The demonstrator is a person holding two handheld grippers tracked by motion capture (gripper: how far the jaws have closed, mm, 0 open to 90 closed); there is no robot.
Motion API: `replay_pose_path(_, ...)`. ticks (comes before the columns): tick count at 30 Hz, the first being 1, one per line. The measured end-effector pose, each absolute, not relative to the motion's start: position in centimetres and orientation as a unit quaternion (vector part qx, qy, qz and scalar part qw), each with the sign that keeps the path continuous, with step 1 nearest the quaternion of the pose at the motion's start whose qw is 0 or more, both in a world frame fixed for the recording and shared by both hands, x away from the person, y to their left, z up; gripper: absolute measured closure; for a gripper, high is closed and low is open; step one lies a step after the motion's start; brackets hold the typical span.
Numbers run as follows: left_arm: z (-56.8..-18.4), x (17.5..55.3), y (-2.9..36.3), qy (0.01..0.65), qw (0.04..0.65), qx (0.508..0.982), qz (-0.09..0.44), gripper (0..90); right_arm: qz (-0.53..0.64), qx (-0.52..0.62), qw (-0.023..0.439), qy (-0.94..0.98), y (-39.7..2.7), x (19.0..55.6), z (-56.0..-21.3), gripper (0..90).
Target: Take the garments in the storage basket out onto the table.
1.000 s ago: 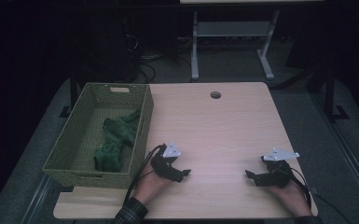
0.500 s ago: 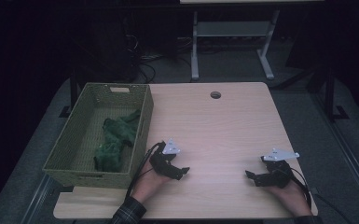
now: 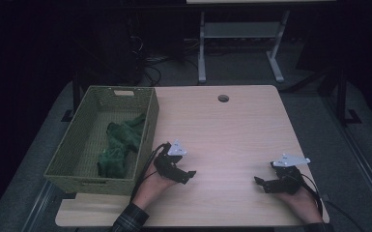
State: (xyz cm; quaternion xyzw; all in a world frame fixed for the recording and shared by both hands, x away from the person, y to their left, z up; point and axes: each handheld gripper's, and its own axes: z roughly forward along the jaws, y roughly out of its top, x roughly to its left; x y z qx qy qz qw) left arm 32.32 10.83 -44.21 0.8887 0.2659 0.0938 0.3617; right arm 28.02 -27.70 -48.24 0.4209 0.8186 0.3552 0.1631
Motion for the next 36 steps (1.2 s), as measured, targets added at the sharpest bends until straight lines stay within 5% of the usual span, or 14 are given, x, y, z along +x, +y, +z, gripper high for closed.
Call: replay_pose_path(36,-38.3,33.2,11.1,0.253,0.356,0.895,0.088,13.7,0.354,0.424,0.164,0.817,-27.7,28.0,-48.2,11.7)
